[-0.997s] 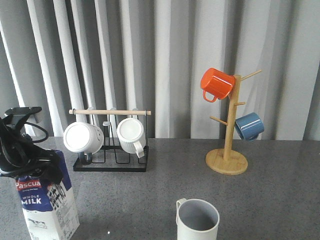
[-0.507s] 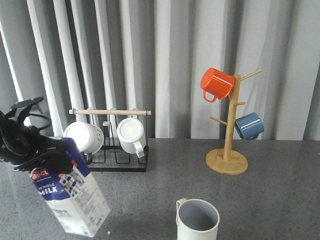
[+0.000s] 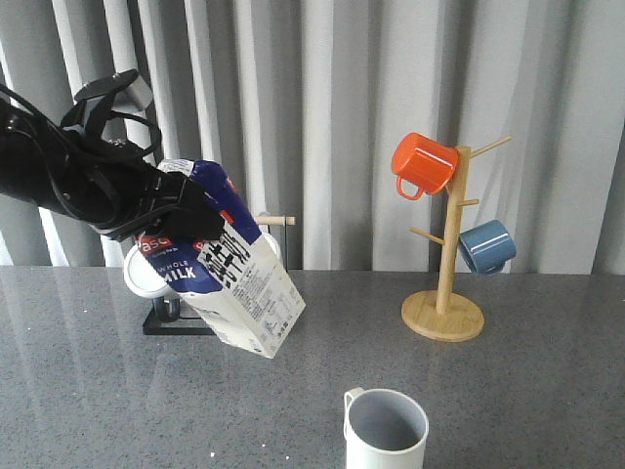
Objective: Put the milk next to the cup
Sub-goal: 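Carry the milk carton with the left gripper beside the white mug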
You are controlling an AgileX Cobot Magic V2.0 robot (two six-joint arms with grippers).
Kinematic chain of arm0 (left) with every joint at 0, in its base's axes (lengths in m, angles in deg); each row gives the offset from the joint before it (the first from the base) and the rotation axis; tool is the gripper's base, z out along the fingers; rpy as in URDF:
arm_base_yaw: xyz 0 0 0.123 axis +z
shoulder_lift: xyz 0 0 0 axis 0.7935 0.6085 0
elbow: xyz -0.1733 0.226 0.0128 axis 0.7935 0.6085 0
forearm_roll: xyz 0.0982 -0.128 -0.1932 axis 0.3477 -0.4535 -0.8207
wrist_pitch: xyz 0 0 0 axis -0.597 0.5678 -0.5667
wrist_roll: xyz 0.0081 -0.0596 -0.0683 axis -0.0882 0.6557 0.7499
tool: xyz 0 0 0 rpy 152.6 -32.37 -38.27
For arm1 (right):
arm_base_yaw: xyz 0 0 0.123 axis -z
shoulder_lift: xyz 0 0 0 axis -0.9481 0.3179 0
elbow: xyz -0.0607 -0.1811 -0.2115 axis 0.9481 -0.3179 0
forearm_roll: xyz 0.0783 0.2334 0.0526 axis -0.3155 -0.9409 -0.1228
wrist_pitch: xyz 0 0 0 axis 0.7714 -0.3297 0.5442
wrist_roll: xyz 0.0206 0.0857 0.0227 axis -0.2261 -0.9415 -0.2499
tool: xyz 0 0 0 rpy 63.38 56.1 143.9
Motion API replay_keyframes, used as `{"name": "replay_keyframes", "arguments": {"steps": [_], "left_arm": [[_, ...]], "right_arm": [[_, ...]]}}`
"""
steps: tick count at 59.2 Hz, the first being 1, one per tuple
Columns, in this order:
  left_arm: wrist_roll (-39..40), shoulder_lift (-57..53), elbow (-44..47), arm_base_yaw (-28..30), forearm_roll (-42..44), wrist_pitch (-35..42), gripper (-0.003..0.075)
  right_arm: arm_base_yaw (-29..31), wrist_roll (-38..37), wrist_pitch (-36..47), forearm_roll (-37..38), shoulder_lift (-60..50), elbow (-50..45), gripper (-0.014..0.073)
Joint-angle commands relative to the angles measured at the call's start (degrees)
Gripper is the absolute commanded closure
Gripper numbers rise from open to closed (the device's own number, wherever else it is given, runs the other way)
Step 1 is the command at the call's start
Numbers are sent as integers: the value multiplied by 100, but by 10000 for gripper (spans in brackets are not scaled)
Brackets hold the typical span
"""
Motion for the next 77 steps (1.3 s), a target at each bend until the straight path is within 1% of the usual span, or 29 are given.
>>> {"name": "replay_keyframes", "arguments": {"steps": [1, 10, 19, 27, 42, 77], "left_arm": [[298, -167, -221, -189, 253, 217, 522], [356, 121, -221, -412, 251, -3, 522], [494, 445, -221, -637, 280, 42, 522], [642, 689, -221, -684, 331, 23, 522], [642, 967, -203, -742, 365, -56, 522], [638, 1229, -203, -923, 404, -247, 508]], "right_arm": [[-1, 14, 379, 127, 40, 161, 599], [-1, 14, 379, 121, 40, 161, 599], [-1, 14, 379, 103, 40, 161, 599], [-1, 14, 379, 103, 40, 161, 599], [-1, 14, 379, 103, 40, 161, 599], [-1, 14, 385, 114, 40, 161, 599]]}}
